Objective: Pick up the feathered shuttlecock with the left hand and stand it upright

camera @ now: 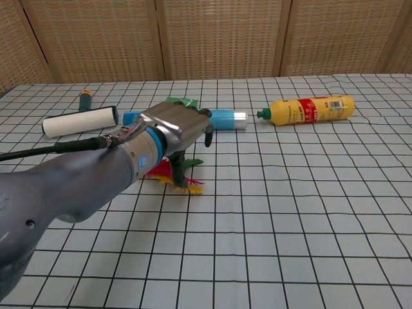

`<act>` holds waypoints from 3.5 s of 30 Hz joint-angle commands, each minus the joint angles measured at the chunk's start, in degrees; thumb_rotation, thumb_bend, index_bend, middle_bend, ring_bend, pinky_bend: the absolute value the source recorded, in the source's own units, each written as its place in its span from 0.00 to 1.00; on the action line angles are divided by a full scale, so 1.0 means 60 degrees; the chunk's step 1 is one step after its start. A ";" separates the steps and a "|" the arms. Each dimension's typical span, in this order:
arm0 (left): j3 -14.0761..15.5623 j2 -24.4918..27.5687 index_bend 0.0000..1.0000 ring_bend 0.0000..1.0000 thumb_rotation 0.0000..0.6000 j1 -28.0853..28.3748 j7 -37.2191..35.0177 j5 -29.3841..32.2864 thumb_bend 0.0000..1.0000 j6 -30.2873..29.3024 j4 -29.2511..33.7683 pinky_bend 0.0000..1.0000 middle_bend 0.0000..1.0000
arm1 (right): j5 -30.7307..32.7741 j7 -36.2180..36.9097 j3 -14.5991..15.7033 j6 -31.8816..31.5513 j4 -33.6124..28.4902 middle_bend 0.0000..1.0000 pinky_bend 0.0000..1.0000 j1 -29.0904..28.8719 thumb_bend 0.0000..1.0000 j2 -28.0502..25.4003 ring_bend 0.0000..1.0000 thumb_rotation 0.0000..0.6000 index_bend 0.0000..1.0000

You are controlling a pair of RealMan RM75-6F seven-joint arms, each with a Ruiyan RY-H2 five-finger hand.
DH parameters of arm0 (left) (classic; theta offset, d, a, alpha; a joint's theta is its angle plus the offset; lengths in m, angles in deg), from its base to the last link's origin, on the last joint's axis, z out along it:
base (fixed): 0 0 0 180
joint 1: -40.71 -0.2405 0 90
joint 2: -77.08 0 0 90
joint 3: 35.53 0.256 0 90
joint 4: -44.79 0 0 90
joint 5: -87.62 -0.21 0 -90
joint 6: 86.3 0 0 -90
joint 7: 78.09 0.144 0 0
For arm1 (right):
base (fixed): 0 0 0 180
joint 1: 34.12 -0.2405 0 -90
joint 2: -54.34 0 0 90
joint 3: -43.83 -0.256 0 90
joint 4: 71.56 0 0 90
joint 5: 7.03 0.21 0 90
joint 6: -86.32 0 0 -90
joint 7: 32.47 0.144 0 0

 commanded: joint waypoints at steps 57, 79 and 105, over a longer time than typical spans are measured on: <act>0.1040 -0.0630 0.57 0.00 1.00 0.0114 -0.1065 -0.0567 0.49 0.0016 -0.1480 0.00 0.00 | -0.0214 0.0043 0.0030 -0.0127 -0.0028 0.00 0.00 0.0040 0.07 0.0011 0.00 1.00 0.03; 0.0984 -0.0096 0.61 0.00 1.00 -0.0068 -0.1230 -0.0861 0.52 -0.0175 -0.0998 0.00 0.00 | -0.0250 0.0017 0.0044 -0.0162 -0.0058 0.00 0.00 0.0051 0.07 0.0005 0.00 1.00 0.03; 0.0936 0.3537 0.64 0.00 1.00 -0.1196 -0.2636 -0.2153 0.52 -0.1215 0.1989 0.00 0.00 | -0.0511 -0.0355 0.0103 -0.0450 -0.0307 0.00 0.00 0.0120 0.07 -0.0004 0.00 1.00 0.03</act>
